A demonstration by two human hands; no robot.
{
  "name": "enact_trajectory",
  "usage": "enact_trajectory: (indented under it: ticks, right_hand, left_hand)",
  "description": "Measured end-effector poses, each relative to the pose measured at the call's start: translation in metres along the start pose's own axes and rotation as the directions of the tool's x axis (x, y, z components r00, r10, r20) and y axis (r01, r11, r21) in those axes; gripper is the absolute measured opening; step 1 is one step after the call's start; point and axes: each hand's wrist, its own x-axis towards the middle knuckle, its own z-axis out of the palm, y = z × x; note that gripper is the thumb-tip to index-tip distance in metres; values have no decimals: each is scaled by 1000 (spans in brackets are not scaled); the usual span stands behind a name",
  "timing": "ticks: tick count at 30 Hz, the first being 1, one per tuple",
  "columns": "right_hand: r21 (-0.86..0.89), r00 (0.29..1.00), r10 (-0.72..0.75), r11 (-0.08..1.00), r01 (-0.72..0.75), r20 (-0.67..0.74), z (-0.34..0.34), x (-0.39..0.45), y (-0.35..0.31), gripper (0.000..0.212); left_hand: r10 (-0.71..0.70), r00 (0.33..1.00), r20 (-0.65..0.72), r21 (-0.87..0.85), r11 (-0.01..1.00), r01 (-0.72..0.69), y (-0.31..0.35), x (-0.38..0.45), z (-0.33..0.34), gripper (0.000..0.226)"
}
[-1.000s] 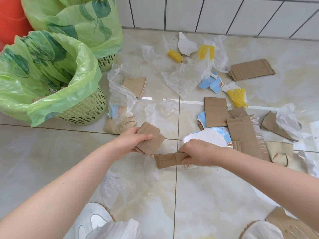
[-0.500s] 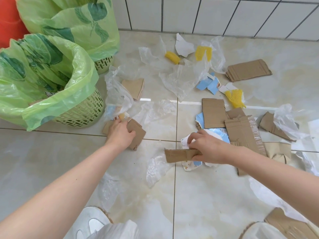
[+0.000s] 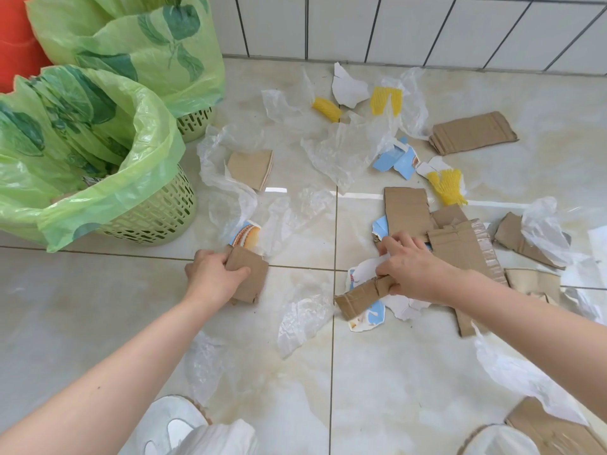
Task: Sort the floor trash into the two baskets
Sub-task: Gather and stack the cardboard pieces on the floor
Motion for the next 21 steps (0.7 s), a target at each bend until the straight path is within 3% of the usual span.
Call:
enact_trajectory:
  ticks: [3, 6, 10, 15, 21]
  right_hand:
    - [-12, 1000, 8, 1000, -8, -24, -1, -1, -2, 28]
    - [-23, 999, 11, 1000, -11, -35, -2, -3, -4, 25]
    - [20, 999, 6, 1000, -5, -48, -7, -4, -6, 24]
    - [229, 999, -9, 974, -2, 49, -25, 5, -14, 15]
    - [443, 996, -57, 896, 23, 63, -44, 11, -31, 21]
  left_hand:
    - [-103, 994, 24, -9, 995, 104, -1, 4, 1, 14]
    - [-90, 996, -10, -22, 996, 90, 1, 6, 0, 26]
    - [-96, 995, -10, -33, 995, 95, -2, 15, -5, 17]
    - [-96, 994, -42, -8, 995, 96, -5, 23, -11, 19]
    - [-67, 997, -44, -47, 997, 65, -13, 42, -17, 22]
